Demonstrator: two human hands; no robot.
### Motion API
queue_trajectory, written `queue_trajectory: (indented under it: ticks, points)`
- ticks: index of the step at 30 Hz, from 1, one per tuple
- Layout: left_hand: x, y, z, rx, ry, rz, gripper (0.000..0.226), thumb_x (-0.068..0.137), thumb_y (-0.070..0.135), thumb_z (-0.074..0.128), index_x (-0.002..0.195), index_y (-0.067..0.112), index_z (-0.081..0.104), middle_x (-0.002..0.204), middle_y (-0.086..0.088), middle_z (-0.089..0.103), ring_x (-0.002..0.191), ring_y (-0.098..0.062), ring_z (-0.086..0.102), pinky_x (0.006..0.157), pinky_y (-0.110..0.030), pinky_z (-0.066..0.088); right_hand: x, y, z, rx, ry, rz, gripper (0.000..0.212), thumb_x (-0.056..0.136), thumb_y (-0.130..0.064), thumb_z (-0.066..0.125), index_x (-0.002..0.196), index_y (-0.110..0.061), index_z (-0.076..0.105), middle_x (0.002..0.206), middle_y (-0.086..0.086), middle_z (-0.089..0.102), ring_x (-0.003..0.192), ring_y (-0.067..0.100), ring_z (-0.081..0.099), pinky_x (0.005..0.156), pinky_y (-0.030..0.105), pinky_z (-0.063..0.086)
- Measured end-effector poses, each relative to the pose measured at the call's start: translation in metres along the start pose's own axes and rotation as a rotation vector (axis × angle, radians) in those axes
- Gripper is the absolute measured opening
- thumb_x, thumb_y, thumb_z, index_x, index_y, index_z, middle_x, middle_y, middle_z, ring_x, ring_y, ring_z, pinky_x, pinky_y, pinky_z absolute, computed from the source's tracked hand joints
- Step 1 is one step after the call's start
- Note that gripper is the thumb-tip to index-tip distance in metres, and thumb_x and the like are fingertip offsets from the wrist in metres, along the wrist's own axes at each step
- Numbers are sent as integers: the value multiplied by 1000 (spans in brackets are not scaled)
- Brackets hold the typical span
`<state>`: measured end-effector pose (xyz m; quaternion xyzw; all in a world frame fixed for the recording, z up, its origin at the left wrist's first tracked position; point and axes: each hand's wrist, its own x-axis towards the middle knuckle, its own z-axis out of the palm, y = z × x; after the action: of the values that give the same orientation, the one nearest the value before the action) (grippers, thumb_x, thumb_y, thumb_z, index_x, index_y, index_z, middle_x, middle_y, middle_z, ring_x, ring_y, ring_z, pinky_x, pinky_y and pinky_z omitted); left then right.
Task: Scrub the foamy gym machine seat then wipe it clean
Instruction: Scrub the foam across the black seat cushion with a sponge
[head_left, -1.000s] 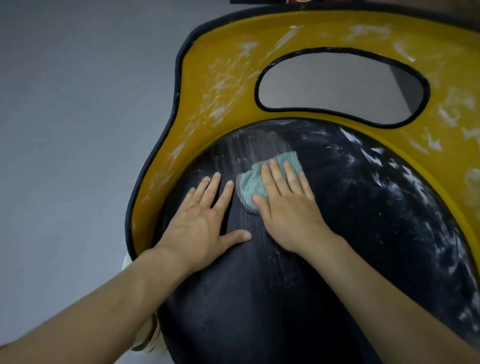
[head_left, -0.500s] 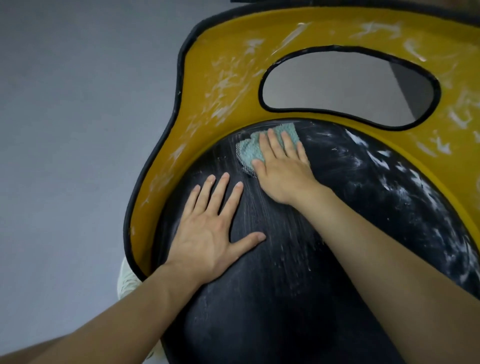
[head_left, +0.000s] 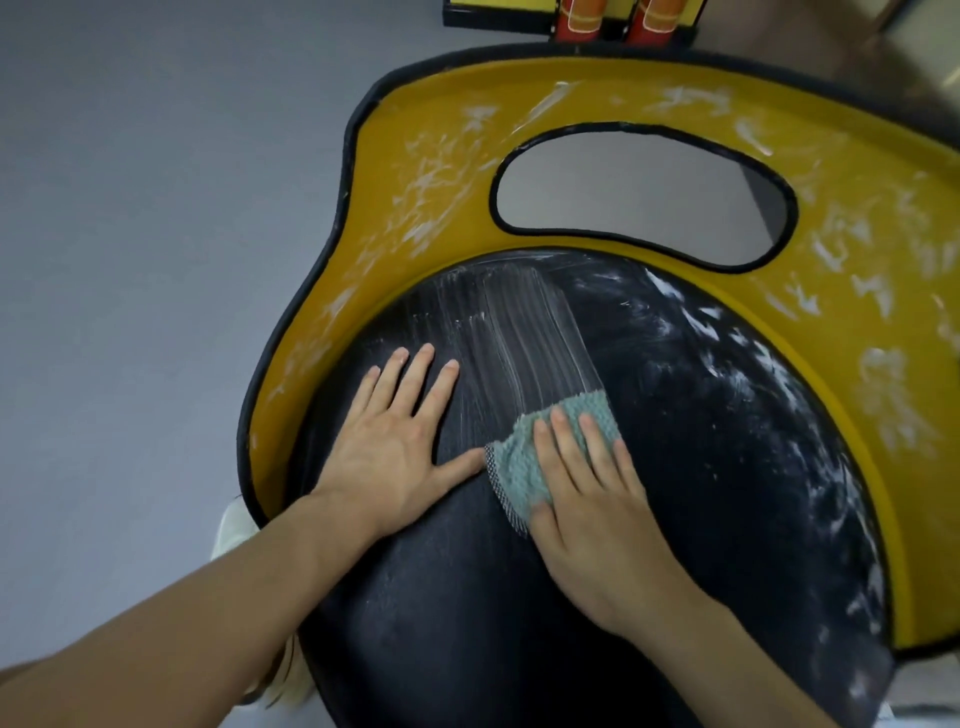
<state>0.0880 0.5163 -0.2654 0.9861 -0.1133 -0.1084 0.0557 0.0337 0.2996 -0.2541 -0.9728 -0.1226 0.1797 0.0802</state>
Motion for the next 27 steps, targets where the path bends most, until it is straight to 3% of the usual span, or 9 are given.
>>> queue_trajectory:
  ticks: [3, 6, 10, 18, 22, 27]
  points:
    - [-11, 2, -10, 32, -103, -10, 102, 83, 87, 11, 158, 25, -21, 165, -4, -26, 152, -21, -25, 126, -43, -5, -14, -2, 3, -24, -30, -27, 67, 89, -47, -13, 150, -26, -33, 160, -10, -39, 144, 11, -42, 122, 41, -18]
    - [-19, 4, -14, 20, -163, -37, 103, 87, 84, 24, 158, 24, -20, 165, -5, -26, 153, -23, -23, 127, -44, -1, 4, -4, 0, -4, 9, -9, 62, 99, -48, -6, 152, -27, -30, 161, -10, -35, 145, 12, -40, 122, 40, -20]
    - [-9, 12, -17, 33, -171, -47, 108, 87, 84, 31, 159, 20, -18, 165, -9, -25, 153, -27, -20, 127, -45, 0, 81, -12, -20, -9, 33, 25, 62, 107, -46, 8, 157, -25, -23, 164, -7, -30, 150, 16, -32, 123, 43, -18]
    - [0, 4, -33, 86, -259, 31, 112, 86, 84, 36, 157, 20, -22, 164, -8, -27, 153, -27, -21, 127, -42, 1, 204, -25, -54, 6, 43, 91, 63, 108, -43, 12, 162, -20, -11, 169, -1, -18, 154, 23, -20, 124, 48, -14]
    - [1, -3, -39, 98, -273, 83, 109, 88, 79, 40, 158, 21, -21, 165, -9, -26, 154, -26, -19, 127, -37, -2, 165, -23, -46, 4, 50, 53, 62, 108, -45, 10, 161, -22, -13, 168, -2, -20, 154, 20, -22, 125, 45, -12]
    - [-6, -3, -37, 28, -255, 59, 107, 91, 75, 44, 158, 21, -19, 164, -6, -28, 153, -23, -20, 127, -40, 2, 37, -20, 3, 5, 81, -5, 65, 103, -51, 0, 159, -24, -17, 168, -6, -21, 152, 15, -27, 125, 43, -10]
